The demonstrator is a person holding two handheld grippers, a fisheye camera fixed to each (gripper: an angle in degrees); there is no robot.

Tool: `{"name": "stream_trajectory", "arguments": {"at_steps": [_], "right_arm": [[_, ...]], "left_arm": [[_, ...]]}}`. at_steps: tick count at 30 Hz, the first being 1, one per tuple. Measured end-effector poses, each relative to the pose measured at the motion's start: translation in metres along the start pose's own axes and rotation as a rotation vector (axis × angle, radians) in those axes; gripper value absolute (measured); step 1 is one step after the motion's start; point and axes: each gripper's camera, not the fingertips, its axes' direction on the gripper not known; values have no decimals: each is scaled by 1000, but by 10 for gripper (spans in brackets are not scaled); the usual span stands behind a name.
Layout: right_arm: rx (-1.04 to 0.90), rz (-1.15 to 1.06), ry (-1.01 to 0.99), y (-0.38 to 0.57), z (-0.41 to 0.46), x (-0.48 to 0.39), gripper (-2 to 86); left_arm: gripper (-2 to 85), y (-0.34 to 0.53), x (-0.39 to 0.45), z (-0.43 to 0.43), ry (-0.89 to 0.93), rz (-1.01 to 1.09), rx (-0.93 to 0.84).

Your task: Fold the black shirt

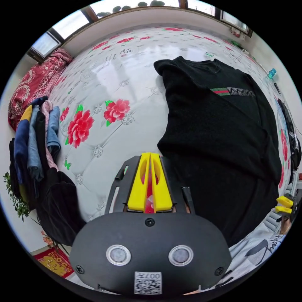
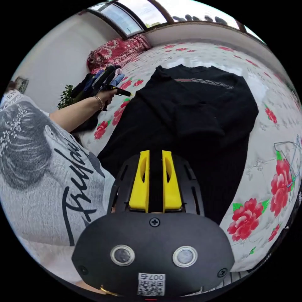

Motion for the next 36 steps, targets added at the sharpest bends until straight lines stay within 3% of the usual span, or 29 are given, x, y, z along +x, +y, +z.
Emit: {"name": "stream_trajectory", "arguments": {"at_steps": [5,11,14,20,26,30,32,36], "right_arm": [[156,37,151,-32,-35,51,68],[-6,62,71,-79,28,103,51],[5,62,54,-78,36,95,29],[159,38,172,-47,-35,48,15],[34,190,319,6,-48,39,31],[-101,238,260,36,-5,51,65],[-81,155,264,38,-4,33,72],[-78,-217,350,34,14,-44,73]], "left_arm": [[-10,39,-1,-6,57,-23,44],[-10,77,17,-11,221,-14,43],[-10,94,25,-11,282,-18,31],[-10,120,47,-5,273,21,-19],[-10,138,65,3,290,40,-35],[-10,150,75,9,279,49,-53],[-10,157,77,9,281,42,-46],[-10,175,80,14,289,24,-60]]}}
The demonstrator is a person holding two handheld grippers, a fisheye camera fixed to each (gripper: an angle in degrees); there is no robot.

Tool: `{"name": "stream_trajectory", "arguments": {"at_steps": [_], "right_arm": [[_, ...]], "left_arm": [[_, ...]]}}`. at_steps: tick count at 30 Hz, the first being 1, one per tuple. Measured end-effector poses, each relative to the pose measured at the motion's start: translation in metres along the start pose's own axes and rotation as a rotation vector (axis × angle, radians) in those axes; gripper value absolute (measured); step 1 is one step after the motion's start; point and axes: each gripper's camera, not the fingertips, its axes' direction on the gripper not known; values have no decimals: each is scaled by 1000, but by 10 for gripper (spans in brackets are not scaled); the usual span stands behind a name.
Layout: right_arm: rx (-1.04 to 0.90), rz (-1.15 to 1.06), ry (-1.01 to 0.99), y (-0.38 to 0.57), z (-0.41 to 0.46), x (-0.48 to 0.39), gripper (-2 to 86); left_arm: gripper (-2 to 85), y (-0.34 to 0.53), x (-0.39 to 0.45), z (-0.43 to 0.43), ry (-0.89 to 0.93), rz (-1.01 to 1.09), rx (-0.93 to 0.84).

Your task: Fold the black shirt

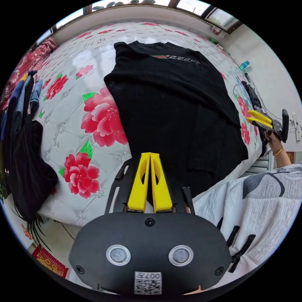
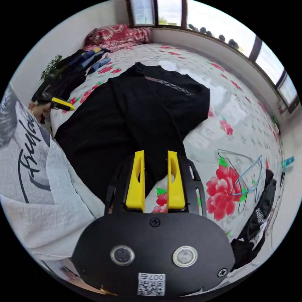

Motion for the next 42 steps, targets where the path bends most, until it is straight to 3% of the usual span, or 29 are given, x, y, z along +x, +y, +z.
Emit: {"name": "stream_trajectory", "arguments": {"at_steps": [6,13,19,23,26,30,32,36,42], "right_arm": [[-51,-400,109,-37,56,-100,47],[-137,-496,165,-44,78,-138,13],[-33,-614,259,-44,0,-183,1],[-174,-702,192,-40,30,-209,6],[-253,-664,112,-39,50,-213,17],[-40,-445,-85,-45,-13,-171,37],[-9,-315,-85,-43,-27,-135,45],[-130,-194,-60,-28,-12,-77,44],[-219,-147,-56,-28,-12,-61,11]], "left_arm": [[-10,19,4,13,-6,-30,-19],[-10,39,2,19,-9,-67,-2],[-10,55,-6,21,-13,-110,18],[-10,64,-14,29,7,-150,17],[-10,68,-16,30,26,-161,28],[-10,73,-15,30,2,-136,28],[-10,76,-16,32,14,-146,28],[-9,81,-22,32,59,-177,50],[4,84,-38,31,97,-216,42]]}}
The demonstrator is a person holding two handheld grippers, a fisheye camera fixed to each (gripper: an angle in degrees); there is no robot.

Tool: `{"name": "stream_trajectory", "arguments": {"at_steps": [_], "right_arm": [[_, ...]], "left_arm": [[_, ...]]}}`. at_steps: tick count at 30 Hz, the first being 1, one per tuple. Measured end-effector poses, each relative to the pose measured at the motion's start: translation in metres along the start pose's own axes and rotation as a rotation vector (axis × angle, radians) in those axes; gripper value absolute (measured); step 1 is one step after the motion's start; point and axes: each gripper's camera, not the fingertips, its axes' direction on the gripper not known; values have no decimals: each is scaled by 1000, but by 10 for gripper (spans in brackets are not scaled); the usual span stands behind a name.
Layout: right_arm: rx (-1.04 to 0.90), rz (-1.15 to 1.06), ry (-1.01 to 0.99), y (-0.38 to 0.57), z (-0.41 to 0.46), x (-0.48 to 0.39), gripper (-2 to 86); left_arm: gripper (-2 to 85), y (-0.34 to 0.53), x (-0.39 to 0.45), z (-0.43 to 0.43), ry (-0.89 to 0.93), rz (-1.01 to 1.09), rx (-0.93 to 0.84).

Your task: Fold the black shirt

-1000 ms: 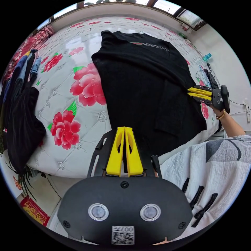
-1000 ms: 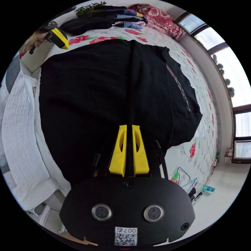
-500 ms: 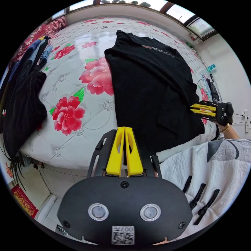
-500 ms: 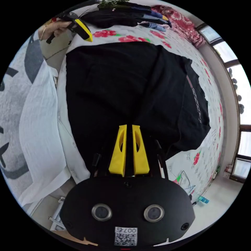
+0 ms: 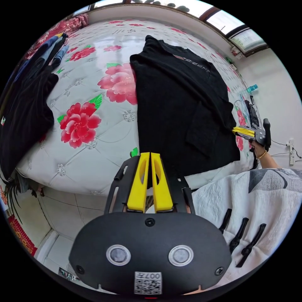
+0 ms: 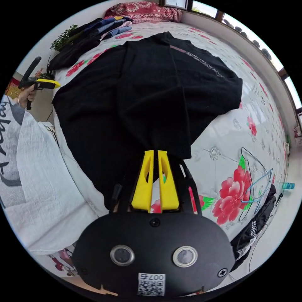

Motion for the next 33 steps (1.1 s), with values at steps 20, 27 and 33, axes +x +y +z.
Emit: {"name": "stream_trajectory", "arguments": {"at_steps": [20,27,33], "right_arm": [[107,448,-629,140,-104,149,73],[179,547,-884,151,-117,196,39],[177,482,-922,158,-158,224,14]], "left_arm": [[82,-27,-48,-2,123,-13,-136],[105,-45,-64,-15,219,37,-164],[77,-61,-78,-26,231,57,-178]]}}
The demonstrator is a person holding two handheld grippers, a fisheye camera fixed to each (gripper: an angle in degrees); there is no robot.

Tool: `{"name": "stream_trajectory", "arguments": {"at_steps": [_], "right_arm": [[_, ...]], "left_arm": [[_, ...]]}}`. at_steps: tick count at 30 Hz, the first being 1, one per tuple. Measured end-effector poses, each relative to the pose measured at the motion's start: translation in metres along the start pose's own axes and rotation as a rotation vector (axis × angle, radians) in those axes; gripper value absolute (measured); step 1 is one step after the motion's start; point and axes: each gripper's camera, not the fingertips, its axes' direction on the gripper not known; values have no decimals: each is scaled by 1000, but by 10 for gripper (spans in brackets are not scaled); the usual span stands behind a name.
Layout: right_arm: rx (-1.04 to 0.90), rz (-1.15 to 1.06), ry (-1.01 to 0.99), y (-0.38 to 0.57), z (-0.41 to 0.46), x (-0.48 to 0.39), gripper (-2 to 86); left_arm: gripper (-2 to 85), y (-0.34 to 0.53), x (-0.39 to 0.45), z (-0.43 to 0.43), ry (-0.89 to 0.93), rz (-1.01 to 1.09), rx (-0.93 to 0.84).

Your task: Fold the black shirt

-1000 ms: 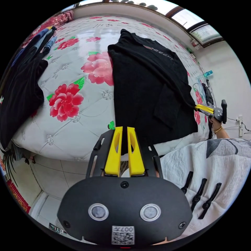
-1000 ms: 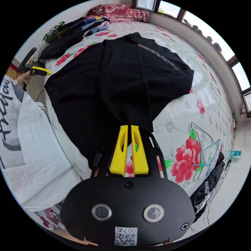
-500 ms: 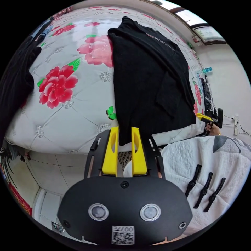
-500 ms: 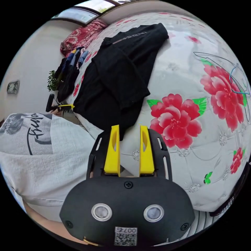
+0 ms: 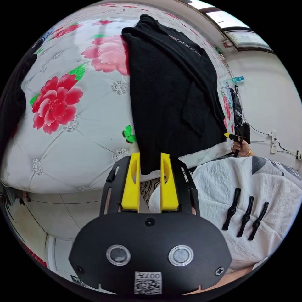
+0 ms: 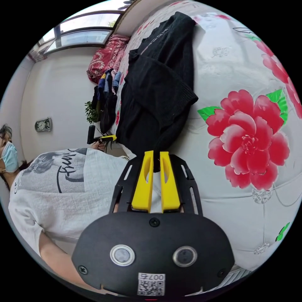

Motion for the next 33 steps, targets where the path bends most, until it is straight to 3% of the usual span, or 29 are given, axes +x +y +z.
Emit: {"name": "stream_trajectory", "arguments": {"at_steps": [2,6,10,19,26,33], "right_arm": [[8,6,-26,1,-16,-1,10],[30,11,-129,4,-57,-6,5],[67,-30,-151,8,-99,-21,2],[226,-78,-294,-34,-209,-56,1],[320,-13,-335,-169,-285,-55,1],[336,41,-208,-355,-321,-11,3]], "left_arm": [[41,-6,-9,-5,7,-14,-15],[1,-19,-30,-9,202,-38,-83],[-6,-25,-22,-35,202,28,-51],[-8,-76,-26,-151,516,77,275],[-8,-217,-41,-203,511,54,355],[-6,-388,-51,-206,443,-17,329]]}}
